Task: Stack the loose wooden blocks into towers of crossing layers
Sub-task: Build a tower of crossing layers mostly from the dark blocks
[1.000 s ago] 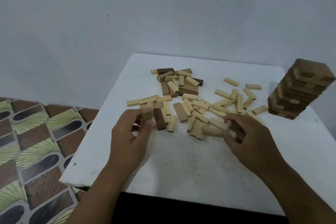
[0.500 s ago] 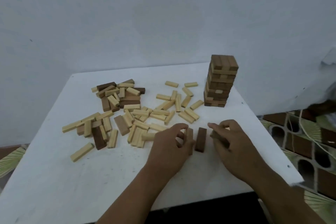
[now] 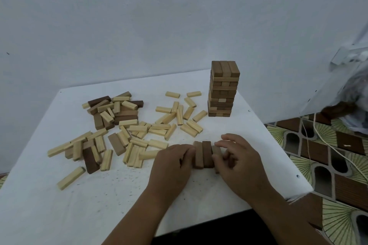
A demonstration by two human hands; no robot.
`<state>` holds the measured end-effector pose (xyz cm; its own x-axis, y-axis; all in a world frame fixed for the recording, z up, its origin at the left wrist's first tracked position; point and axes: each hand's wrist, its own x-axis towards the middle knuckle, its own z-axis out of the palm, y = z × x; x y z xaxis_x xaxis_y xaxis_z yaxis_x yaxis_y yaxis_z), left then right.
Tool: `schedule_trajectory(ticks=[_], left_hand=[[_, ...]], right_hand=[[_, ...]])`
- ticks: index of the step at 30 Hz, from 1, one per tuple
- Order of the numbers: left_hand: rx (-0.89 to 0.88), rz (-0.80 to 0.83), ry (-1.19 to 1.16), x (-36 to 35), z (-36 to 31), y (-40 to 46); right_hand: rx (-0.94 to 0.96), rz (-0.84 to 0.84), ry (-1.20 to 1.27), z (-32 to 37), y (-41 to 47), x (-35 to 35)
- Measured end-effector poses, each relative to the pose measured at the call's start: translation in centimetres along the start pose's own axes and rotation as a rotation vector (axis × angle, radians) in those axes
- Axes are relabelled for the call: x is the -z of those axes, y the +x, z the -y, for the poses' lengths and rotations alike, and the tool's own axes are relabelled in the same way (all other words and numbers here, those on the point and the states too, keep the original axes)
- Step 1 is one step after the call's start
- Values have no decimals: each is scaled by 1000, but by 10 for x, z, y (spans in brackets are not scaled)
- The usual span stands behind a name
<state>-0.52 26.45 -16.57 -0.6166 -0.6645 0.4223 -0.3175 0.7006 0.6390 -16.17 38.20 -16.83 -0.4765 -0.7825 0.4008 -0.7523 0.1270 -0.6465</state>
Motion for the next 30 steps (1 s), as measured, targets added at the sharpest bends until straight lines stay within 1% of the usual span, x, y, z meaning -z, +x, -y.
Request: schedule_trajectory(ticks=[4, 6, 11, 15, 19, 22, 26, 30], left_hand=[[-64, 10, -4, 0, 5, -2], [-88, 0, 20, -2, 6, 0], [-144, -3, 60, -1, 4, 2], [-153, -1, 73, -1, 2, 1], [-87, 5, 74, -2, 3, 0], [-85, 26, 90, -3, 4, 0], [7, 82, 61, -3, 9, -2], [6, 76, 41, -2, 8, -2]], right_hand=[[56, 124, 3, -2, -1, 0], [70, 149, 10, -3, -1, -1], [39, 254, 17, -5, 2, -1], [58, 227, 28, -6, 2, -3], [48, 188, 26, -6, 1, -5], [48, 185, 7, -5, 2, -6], [55, 191, -26, -4, 2, -7], [57, 196, -51, -3, 1, -7]])
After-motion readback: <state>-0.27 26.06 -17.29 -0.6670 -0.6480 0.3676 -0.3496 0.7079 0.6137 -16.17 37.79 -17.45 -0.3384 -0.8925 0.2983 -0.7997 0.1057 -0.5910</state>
